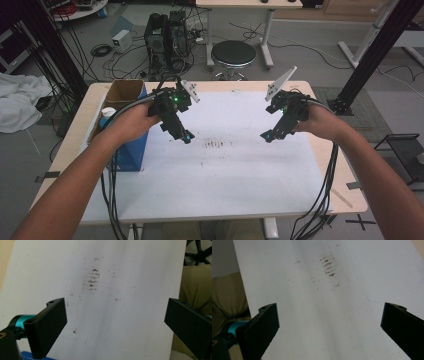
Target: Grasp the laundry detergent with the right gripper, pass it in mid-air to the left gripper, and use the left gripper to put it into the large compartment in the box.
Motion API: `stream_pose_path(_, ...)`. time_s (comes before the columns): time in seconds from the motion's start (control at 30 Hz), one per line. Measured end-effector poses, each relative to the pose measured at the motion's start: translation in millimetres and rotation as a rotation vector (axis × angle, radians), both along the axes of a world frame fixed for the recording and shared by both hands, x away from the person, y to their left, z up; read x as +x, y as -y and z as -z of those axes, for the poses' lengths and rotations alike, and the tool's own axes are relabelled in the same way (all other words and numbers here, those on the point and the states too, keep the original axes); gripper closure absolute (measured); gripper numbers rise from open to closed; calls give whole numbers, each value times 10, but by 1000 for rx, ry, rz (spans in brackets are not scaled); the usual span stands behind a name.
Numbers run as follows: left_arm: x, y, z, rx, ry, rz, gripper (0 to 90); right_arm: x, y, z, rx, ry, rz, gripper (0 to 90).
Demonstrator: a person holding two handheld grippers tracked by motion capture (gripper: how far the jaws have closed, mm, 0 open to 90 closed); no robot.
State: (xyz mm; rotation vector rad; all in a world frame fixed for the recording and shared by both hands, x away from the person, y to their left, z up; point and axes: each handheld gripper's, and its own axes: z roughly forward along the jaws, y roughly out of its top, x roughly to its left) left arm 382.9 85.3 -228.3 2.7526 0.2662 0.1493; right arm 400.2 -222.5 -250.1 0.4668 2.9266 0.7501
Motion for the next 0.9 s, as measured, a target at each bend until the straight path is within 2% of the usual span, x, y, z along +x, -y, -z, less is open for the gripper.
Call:
stream_pose_path(0.27,-40,20,45,-1,-12,14,44,91,-140,-65,-13,-3,-10,8)
stream_pose_path(0.47,-17,17,63,12,-23,15,44,142,-188,-60,-15,-11,-14,8)
stream_pose_path(0.5,-15,15,72,0,-25,14,44,153,-193,-58,-16,-10,-16,8)
stream_pose_path(0.63,3,8,74,0,-26,12,44,174,-207,-42,-12,-13,-19,8)
stream_pose_path(0.7,16,7,66,16,-27,13,44,179,-212,-37,-13,-18,-21,8)
stream_pose_path(0.77,15,10,87,-6,-32,-3,43,184,-216,-37,-17,-19,-21,8)
stream_pose_path(0.8,27,5,79,8,-28,7,44,184,-218,-36,-16,-19,-21,8)
stream_pose_path(0.83,22,8,91,-8,-31,-6,44,186,-217,-36,-17,-19,-21,8)
stream_pose_path(0.9,32,3,87,-5,-30,0,44,189,-215,-34,-19,-18,-22,8)
